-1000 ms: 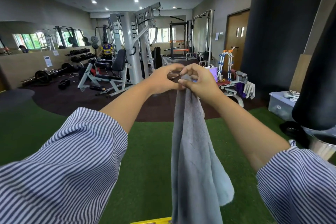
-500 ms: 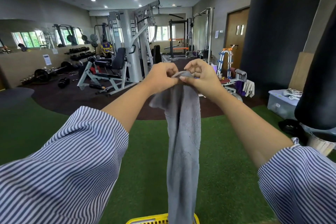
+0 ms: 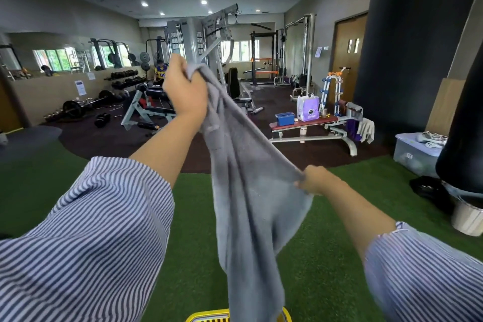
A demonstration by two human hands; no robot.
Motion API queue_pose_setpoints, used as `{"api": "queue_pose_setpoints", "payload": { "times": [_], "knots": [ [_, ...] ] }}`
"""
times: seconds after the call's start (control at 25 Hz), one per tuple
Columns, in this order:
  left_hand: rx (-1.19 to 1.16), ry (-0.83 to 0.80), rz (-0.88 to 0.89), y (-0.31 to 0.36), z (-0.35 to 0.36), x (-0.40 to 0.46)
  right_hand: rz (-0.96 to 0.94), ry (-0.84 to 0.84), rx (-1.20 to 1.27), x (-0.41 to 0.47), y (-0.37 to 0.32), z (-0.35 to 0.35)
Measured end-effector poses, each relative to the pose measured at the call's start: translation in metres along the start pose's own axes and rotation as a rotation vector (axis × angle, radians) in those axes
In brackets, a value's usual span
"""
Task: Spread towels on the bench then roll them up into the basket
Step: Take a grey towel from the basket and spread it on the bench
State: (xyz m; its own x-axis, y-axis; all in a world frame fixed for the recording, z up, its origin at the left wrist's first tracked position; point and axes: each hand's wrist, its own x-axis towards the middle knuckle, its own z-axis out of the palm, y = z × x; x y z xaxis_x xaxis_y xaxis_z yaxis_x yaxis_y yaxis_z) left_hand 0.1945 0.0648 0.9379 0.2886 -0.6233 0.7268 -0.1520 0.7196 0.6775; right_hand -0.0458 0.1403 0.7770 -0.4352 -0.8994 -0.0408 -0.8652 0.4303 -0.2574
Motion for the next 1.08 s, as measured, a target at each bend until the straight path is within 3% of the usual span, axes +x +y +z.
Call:
{"api": "queue_pose_setpoints", "payload": {
  "times": [0.08, 0.2, 0.32, 0.48, 0.72, 0.96, 1.08],
  "knots": [
    [0.098, -0.013, -0.051, -0.014, -0.011, -0.004, 0.088, 0.262, 0.232, 0.000, 0.011, -0.017],
    [0.195, -0.132, -0.117, -0.029, -0.006, -0.019, -0.033, 0.711, 0.526, -0.004, -0.005, -0.046],
    [0.204, -0.264, -0.119, -0.027, 0.010, -0.035, -0.170, 0.897, 0.538, -0.014, -0.020, -0.067],
    [0.148, -0.416, -0.154, -0.019, 0.037, -0.063, -0.048, 1.011, 0.453, -0.021, 0.007, -0.077],
    [0.081, -0.718, -0.153, 0.002, 0.104, -0.143, 0.077, 1.025, 0.404, -0.060, 0.106, -0.073],
    [-0.123, -0.899, -0.129, 0.082, 0.213, -0.248, 0.294, 1.092, 0.461, -0.119, 0.255, -0.116],
    [-0.256, -0.872, -0.108, 0.137, 0.281, -0.292, 0.375, 1.192, 0.438, -0.146, 0.348, -0.164]
  ]
}}
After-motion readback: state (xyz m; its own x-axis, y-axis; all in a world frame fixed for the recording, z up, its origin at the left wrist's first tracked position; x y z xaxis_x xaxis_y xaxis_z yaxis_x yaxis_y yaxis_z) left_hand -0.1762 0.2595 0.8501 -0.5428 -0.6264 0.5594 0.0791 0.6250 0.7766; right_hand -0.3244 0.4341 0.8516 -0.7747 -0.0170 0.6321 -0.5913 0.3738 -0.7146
